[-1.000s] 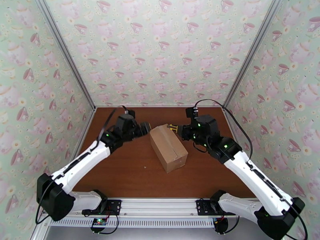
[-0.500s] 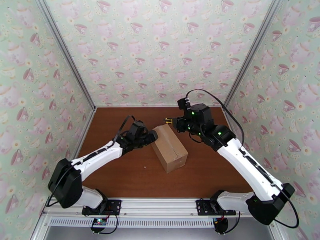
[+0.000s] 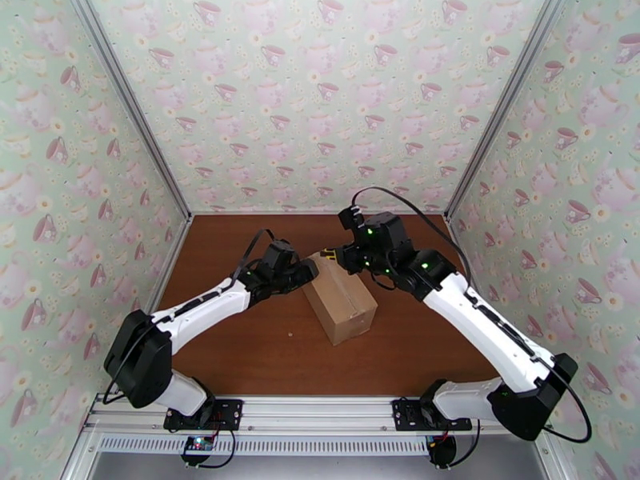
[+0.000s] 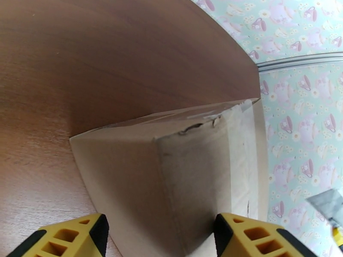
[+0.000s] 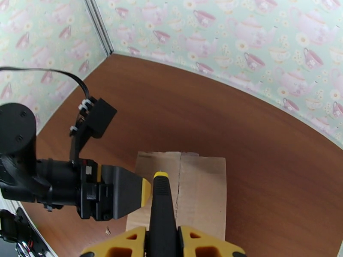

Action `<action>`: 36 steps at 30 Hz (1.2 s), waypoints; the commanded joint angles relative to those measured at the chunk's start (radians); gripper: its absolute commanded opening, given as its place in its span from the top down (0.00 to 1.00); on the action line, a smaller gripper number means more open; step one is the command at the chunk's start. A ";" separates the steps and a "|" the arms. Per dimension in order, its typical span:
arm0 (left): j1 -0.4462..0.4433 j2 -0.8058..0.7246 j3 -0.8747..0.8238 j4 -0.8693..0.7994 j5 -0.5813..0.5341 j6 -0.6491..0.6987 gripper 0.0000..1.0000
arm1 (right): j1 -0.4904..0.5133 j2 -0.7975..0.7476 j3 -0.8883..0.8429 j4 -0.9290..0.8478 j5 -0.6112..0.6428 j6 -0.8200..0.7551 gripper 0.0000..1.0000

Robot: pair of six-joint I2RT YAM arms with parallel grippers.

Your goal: Unpack the express box

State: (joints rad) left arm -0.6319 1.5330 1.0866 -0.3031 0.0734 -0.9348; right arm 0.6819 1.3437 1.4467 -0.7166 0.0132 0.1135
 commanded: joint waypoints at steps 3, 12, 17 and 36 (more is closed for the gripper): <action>0.003 0.024 -0.025 -0.100 -0.044 0.021 0.32 | 0.014 0.034 0.005 0.012 0.054 -0.048 1.00; 0.003 0.026 -0.045 -0.095 -0.042 0.020 0.32 | 0.023 0.071 0.007 0.038 0.091 -0.084 1.00; 0.003 0.023 -0.052 -0.100 -0.040 0.015 0.32 | 0.027 0.095 0.014 0.047 0.098 -0.106 1.00; 0.005 -0.016 -0.080 -0.070 -0.052 -0.007 0.32 | 0.036 0.115 0.013 0.076 0.110 -0.119 1.00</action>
State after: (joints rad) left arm -0.6319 1.5059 1.0439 -0.2741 0.0639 -0.9405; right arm 0.7078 1.4475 1.4467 -0.6582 0.1020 0.0109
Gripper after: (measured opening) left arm 0.679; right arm 0.214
